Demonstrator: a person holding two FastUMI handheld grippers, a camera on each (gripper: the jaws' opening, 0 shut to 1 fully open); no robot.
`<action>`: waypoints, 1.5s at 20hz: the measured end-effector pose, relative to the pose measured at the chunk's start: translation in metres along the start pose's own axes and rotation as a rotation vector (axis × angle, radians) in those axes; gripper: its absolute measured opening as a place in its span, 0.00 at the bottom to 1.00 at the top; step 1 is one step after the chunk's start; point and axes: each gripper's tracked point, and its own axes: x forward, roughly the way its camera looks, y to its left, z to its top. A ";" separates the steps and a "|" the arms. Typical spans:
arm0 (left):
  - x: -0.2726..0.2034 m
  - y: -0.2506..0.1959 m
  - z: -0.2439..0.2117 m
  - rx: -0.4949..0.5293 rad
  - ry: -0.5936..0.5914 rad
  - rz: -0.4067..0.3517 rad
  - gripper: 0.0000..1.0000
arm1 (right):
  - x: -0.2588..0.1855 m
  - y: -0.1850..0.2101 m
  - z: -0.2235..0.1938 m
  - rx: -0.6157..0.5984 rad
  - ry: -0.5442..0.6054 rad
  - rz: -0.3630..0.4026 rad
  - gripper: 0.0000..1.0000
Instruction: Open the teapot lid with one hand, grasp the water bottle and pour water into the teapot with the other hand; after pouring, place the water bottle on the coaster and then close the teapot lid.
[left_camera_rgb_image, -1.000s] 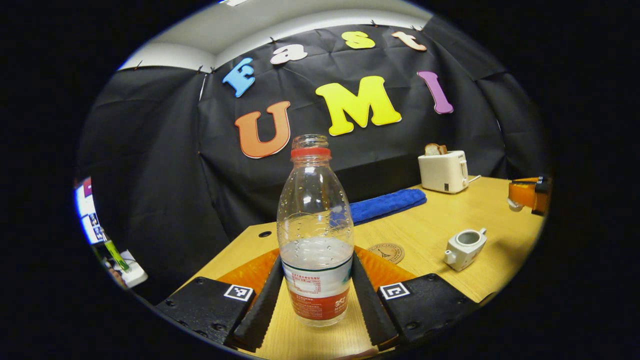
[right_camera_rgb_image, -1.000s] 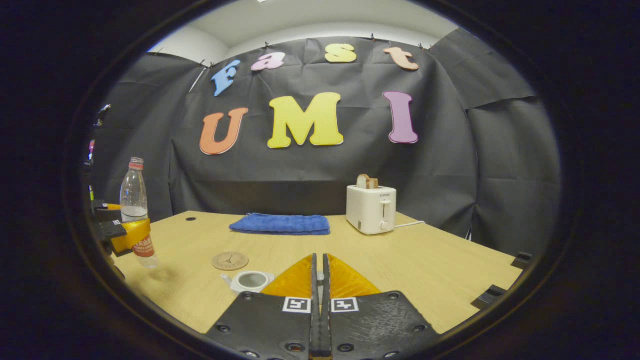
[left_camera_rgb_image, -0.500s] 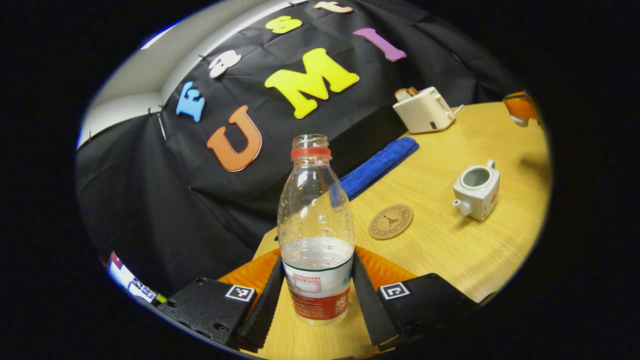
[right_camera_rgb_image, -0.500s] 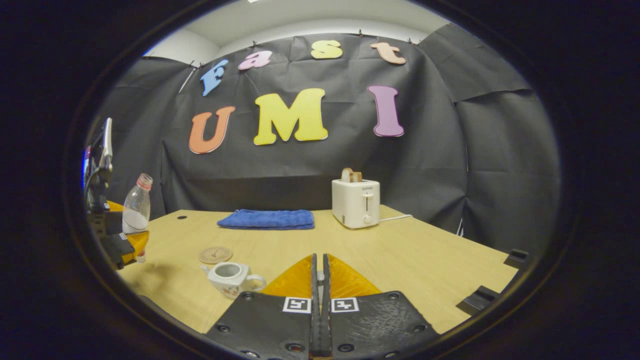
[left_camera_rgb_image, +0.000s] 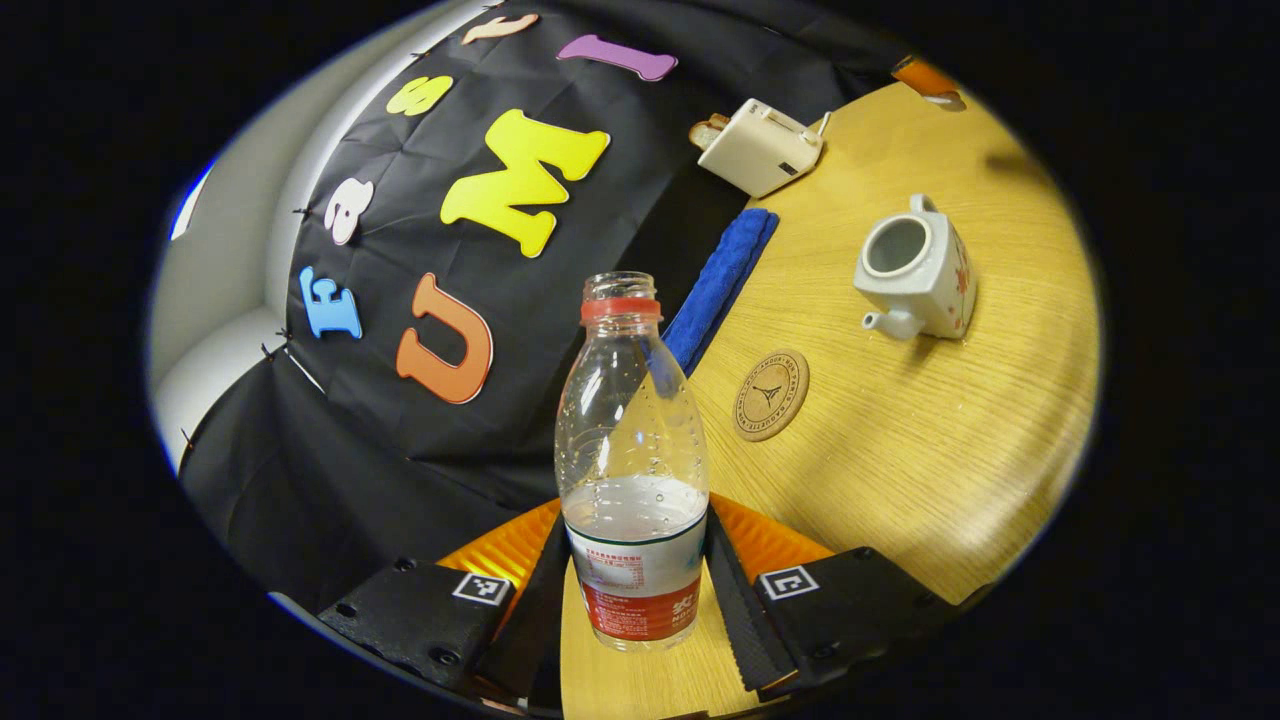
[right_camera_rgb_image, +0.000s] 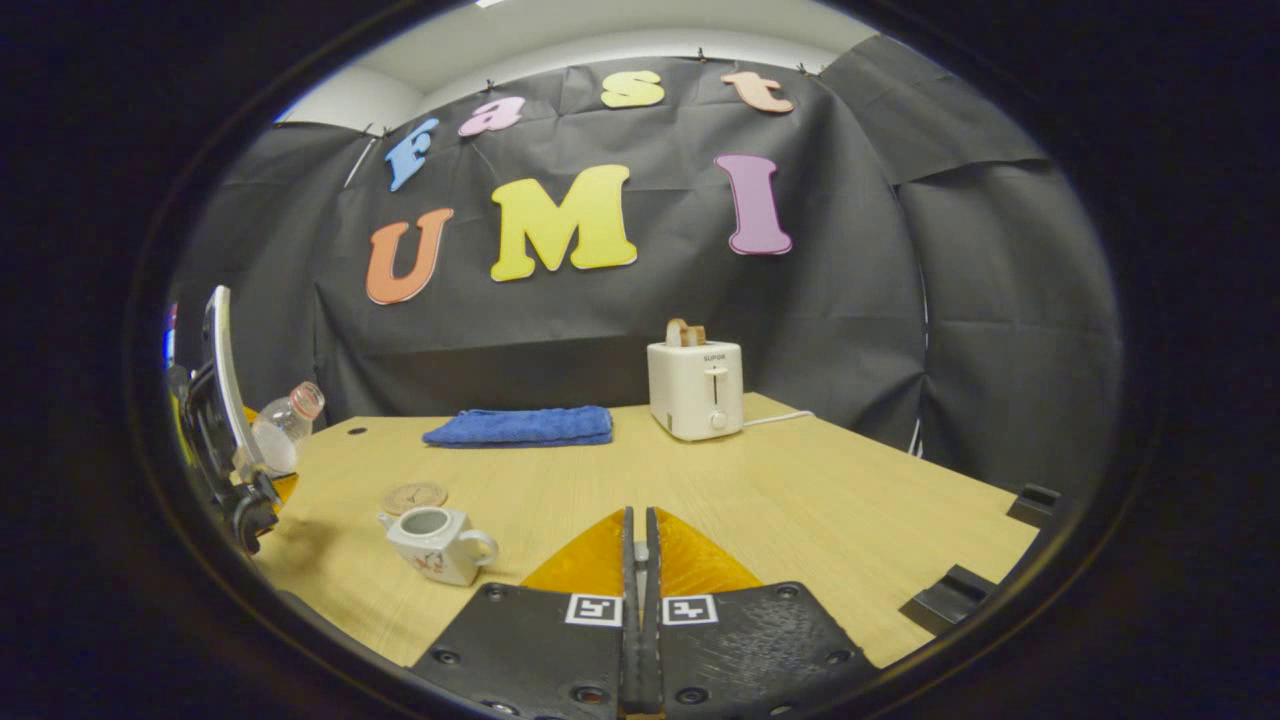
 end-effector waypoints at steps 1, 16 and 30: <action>0.000 0.000 0.004 0.035 -0.012 0.004 0.75 | 0.000 -0.003 -0.001 -0.004 0.001 -0.003 0.00; -0.015 -0.020 0.041 0.531 -0.044 0.017 0.75 | 0.000 -0.017 -0.005 0.033 0.014 0.005 0.00; -0.013 -0.021 0.071 0.800 -0.037 -0.003 0.75 | 0.007 -0.029 -0.008 0.091 0.032 0.006 0.00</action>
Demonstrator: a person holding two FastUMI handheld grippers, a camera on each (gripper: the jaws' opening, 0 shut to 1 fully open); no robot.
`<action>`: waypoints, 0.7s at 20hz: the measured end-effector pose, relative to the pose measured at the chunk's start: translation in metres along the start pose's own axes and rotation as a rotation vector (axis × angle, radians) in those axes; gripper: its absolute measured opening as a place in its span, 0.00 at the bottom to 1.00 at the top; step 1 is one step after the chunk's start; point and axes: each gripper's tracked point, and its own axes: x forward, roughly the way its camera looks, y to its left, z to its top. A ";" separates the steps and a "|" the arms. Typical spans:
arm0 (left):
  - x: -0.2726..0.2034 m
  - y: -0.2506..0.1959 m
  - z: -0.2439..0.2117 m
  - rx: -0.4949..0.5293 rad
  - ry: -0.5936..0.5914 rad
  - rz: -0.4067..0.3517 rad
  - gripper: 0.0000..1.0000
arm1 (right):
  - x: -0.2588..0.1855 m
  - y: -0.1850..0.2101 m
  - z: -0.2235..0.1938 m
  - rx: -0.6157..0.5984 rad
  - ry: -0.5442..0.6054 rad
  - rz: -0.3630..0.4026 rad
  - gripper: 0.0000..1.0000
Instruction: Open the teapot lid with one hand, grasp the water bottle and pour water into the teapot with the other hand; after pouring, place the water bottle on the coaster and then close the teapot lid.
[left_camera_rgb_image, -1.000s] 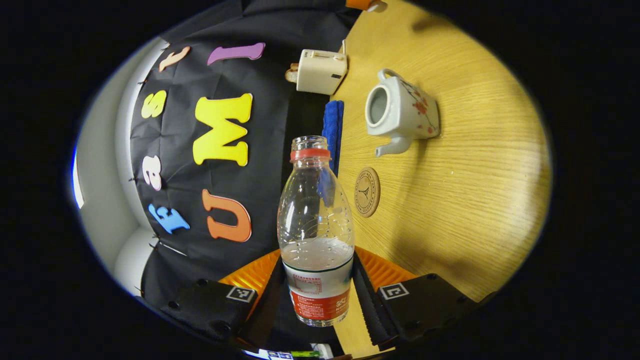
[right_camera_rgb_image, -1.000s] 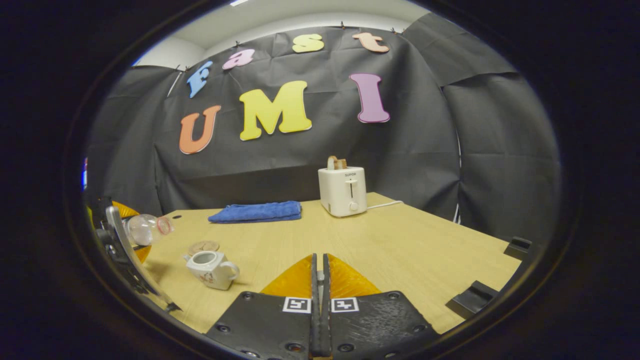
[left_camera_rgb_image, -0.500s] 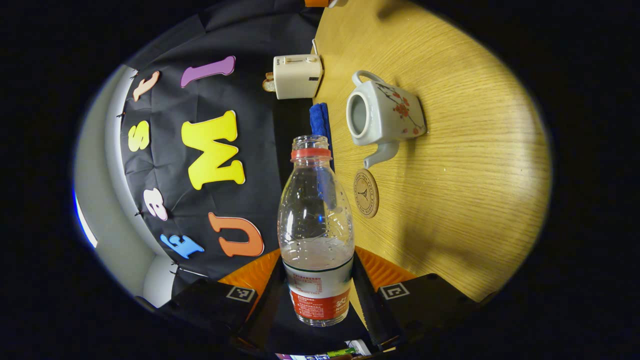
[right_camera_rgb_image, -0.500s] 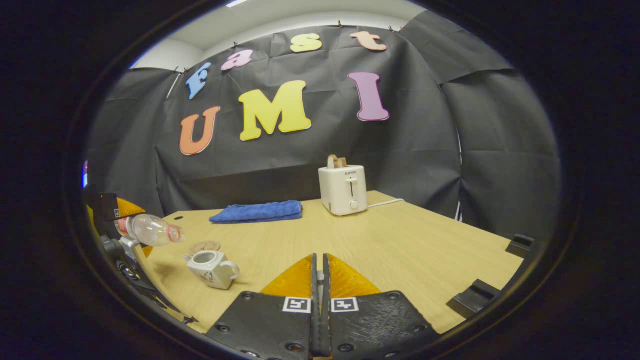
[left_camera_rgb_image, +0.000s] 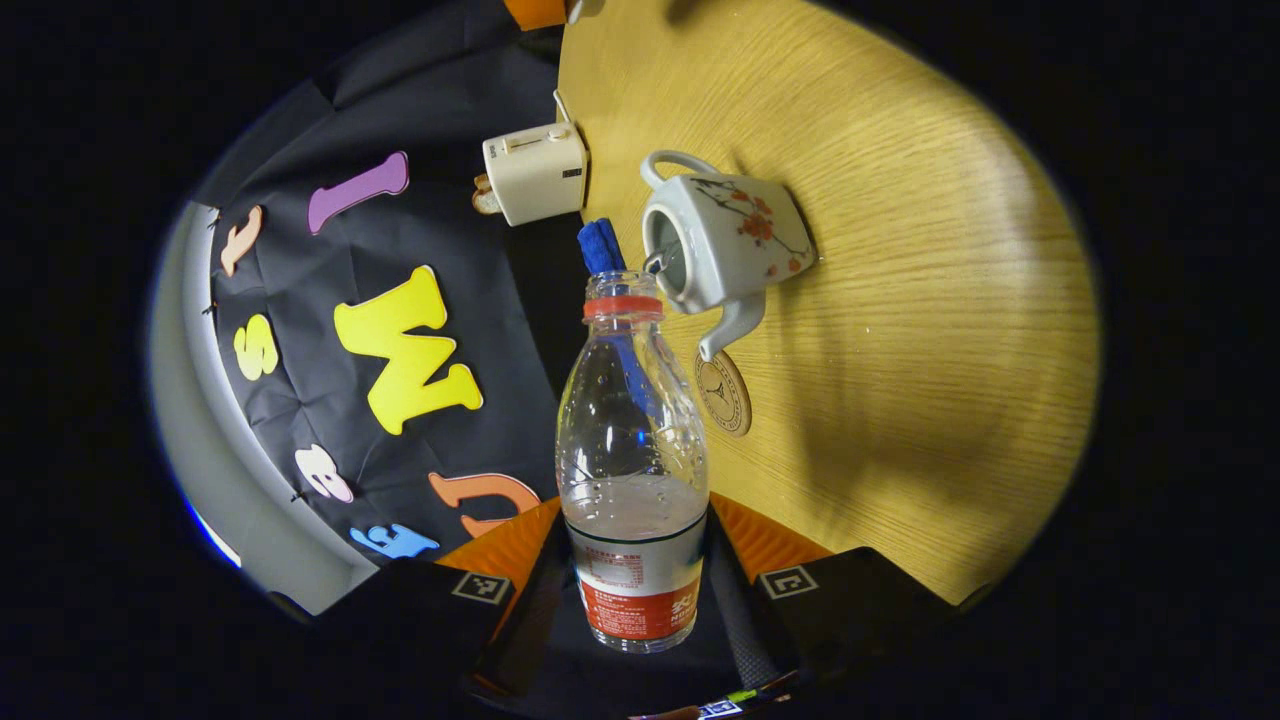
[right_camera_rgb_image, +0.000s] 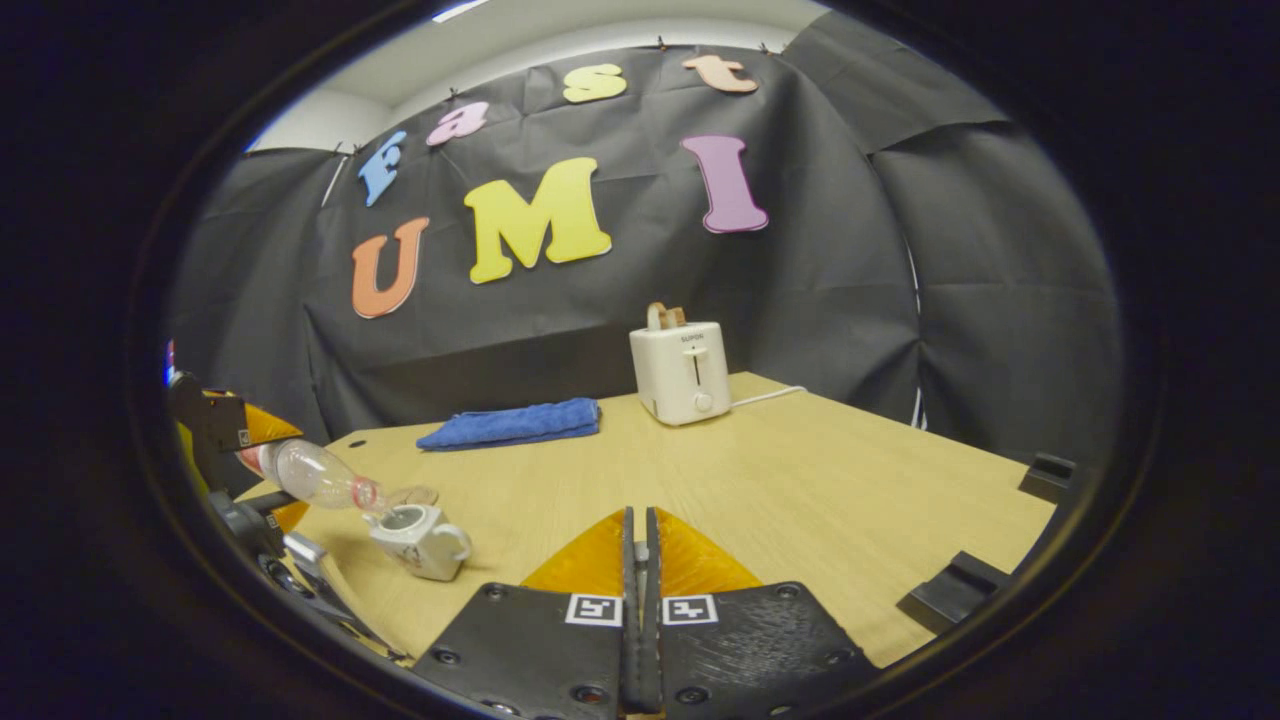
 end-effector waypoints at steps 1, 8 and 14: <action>-0.001 0.001 0.001 0.012 -0.001 0.000 0.75 | 0.000 0.000 -0.001 0.000 0.001 0.000 0.00; -0.001 0.013 0.000 0.096 0.029 -0.004 0.75 | 0.000 0.000 0.001 0.001 0.002 0.008 0.00; -0.003 0.025 0.002 0.200 0.053 -0.009 0.75 | -0.002 0.002 0.002 -0.006 0.000 0.014 0.00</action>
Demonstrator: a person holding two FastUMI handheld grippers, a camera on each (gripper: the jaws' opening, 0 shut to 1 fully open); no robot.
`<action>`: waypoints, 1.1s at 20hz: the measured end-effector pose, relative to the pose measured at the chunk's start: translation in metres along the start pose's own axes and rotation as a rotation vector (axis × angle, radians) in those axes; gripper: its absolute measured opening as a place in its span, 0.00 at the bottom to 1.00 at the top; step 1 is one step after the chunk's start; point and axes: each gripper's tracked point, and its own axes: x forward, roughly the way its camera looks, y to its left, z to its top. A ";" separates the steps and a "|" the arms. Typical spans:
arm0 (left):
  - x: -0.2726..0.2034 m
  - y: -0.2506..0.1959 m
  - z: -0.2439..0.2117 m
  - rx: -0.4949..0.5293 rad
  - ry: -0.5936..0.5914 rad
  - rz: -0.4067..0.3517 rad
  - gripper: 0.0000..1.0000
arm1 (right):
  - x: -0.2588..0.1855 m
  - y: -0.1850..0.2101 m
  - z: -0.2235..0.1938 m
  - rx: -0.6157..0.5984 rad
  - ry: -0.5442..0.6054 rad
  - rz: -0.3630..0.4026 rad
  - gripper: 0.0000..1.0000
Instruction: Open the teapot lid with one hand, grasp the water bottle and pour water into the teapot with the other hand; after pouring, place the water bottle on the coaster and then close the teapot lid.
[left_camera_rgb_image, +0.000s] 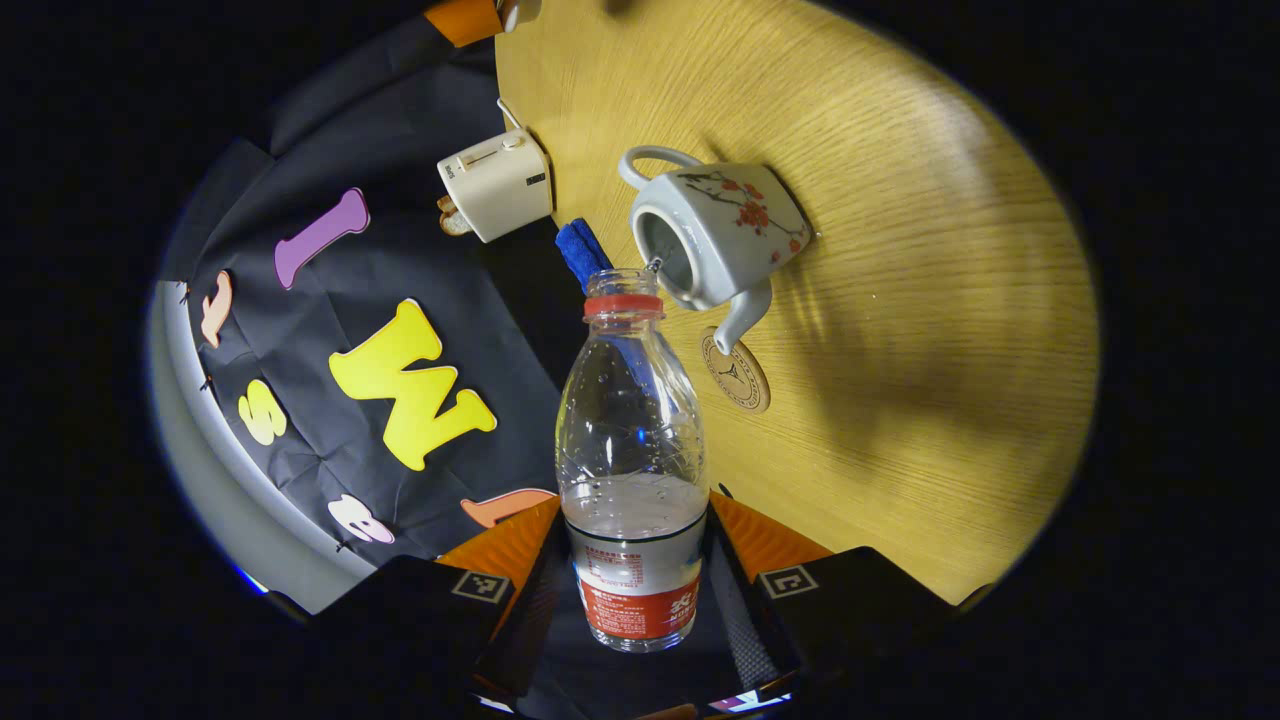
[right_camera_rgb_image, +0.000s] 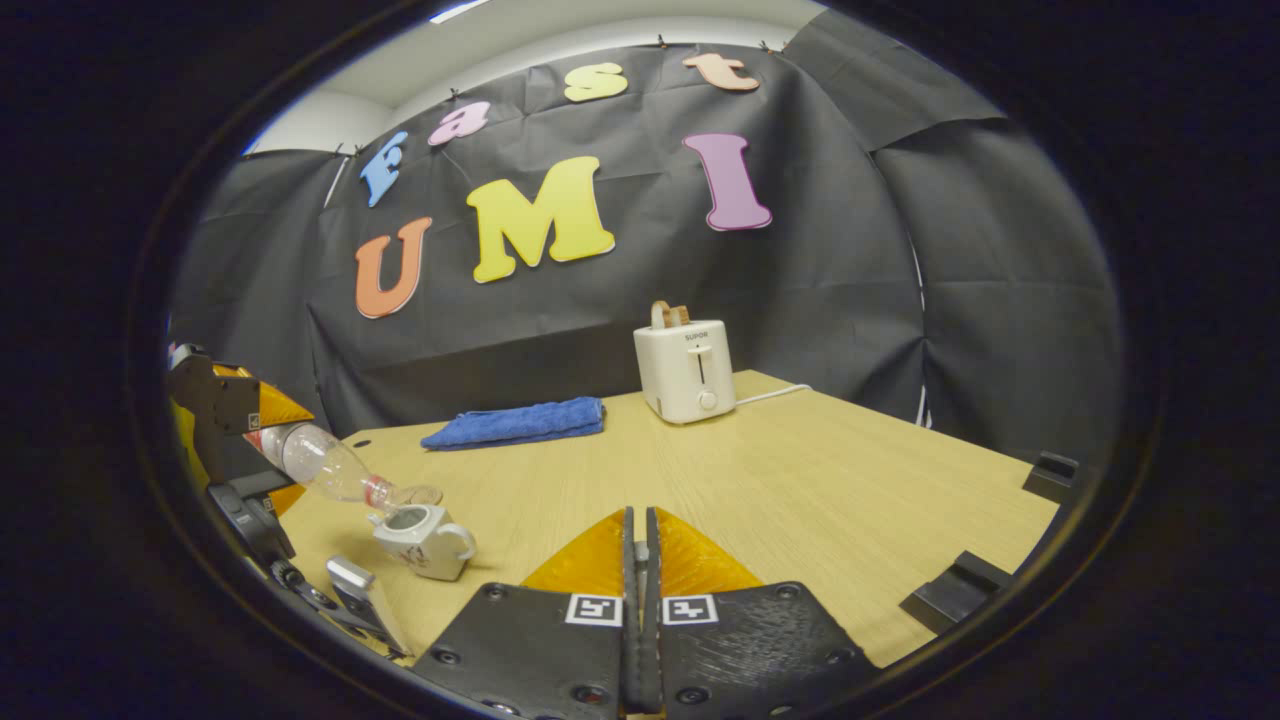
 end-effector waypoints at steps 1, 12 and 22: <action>0.000 0.002 -0.001 0.012 0.003 0.001 0.75 | 0.000 0.001 0.001 0.002 -0.002 0.003 0.00; -0.010 0.022 -0.003 0.122 0.022 0.024 0.75 | 0.001 0.001 0.000 0.000 0.003 0.007 0.00; -0.016 0.031 0.005 0.163 0.029 0.026 0.75 | 0.002 -0.001 0.002 0.009 0.004 0.014 0.00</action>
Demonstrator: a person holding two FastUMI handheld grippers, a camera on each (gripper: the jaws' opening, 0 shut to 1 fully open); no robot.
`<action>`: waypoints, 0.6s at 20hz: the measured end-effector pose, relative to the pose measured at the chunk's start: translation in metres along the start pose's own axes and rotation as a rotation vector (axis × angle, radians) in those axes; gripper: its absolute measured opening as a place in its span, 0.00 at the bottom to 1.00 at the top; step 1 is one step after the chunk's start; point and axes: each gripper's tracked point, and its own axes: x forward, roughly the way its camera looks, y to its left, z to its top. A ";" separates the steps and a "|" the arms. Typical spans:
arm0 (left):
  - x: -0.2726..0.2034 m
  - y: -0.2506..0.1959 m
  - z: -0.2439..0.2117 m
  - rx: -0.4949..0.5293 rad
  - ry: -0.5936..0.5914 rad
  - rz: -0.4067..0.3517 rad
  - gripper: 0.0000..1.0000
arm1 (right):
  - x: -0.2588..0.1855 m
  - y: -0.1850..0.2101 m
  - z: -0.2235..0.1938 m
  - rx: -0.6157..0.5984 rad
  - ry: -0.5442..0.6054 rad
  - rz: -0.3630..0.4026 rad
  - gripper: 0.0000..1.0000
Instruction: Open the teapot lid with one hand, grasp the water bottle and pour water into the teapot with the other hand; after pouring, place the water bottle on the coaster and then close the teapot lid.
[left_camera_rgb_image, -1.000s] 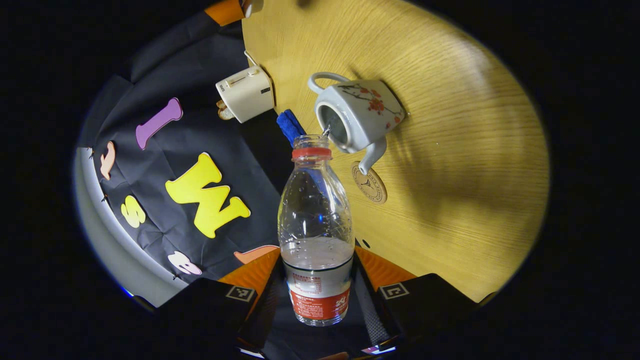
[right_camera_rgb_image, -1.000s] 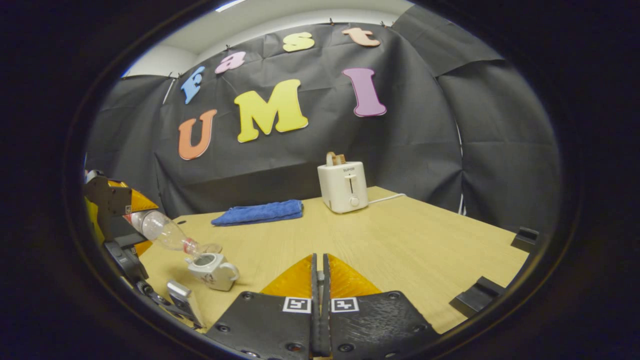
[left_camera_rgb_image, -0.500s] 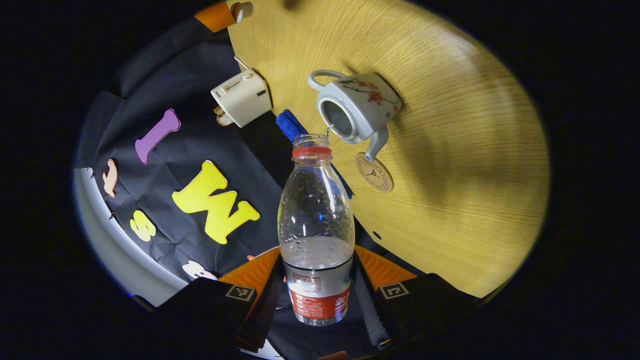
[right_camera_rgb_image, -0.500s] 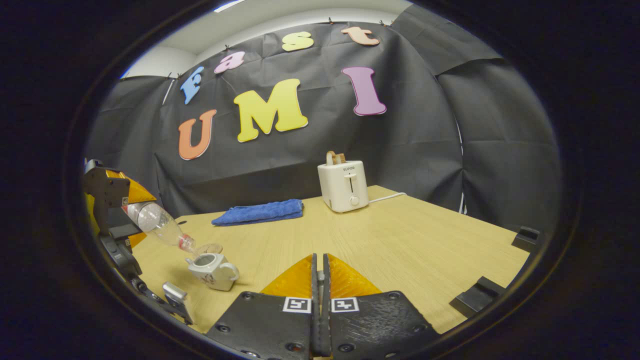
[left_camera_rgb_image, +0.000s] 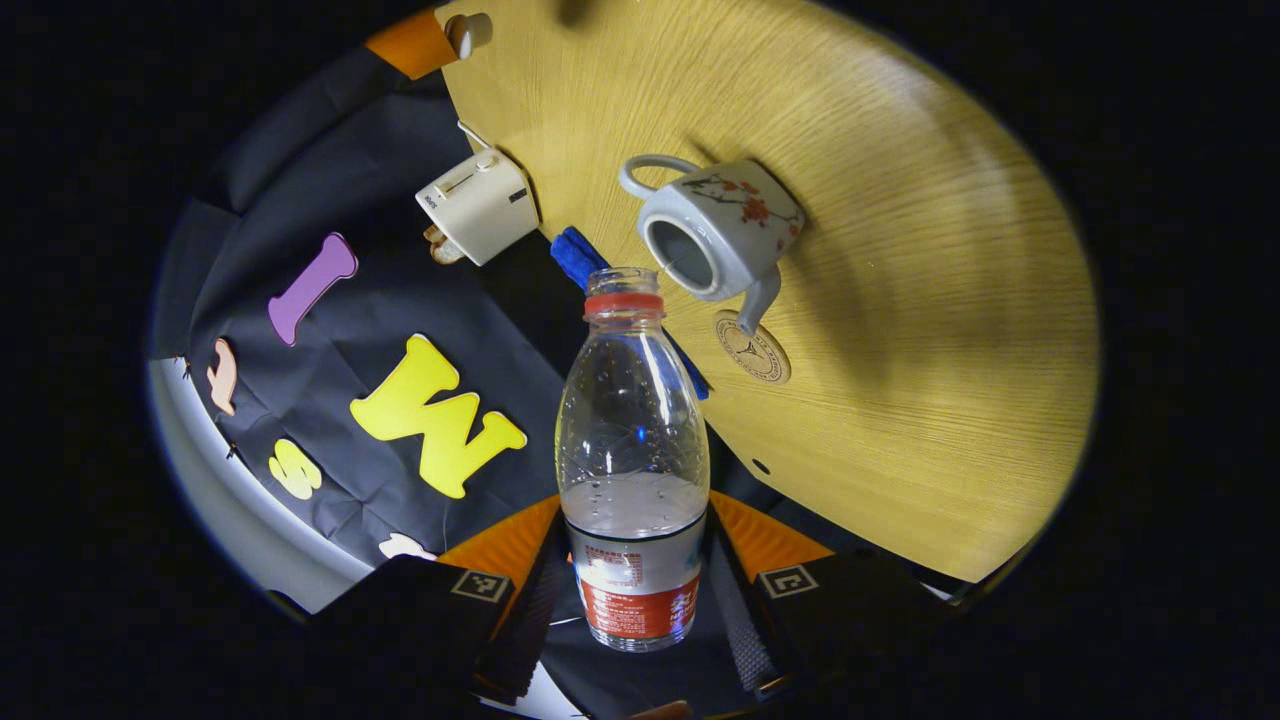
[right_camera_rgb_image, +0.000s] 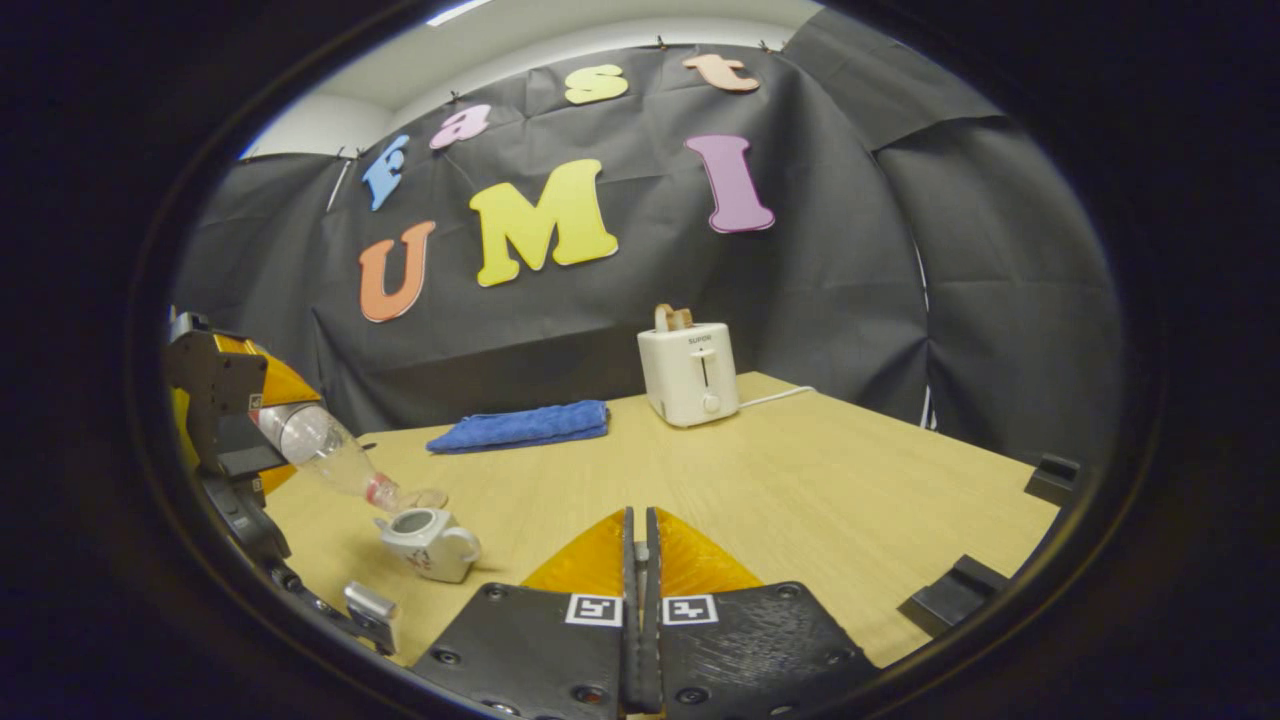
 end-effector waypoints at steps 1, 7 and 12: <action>0.001 0.000 -0.001 0.000 0.001 -0.001 0.75 | -0.001 0.000 0.000 0.003 0.001 0.001 0.00; 0.007 -0.007 -0.003 -0.048 -0.007 -0.013 0.75 | -0.001 -0.002 0.002 0.005 -0.002 -0.001 0.00; 0.024 -0.016 -0.015 -0.314 -0.046 -0.040 0.77 | 0.001 -0.010 0.003 0.023 -0.002 -0.014 0.00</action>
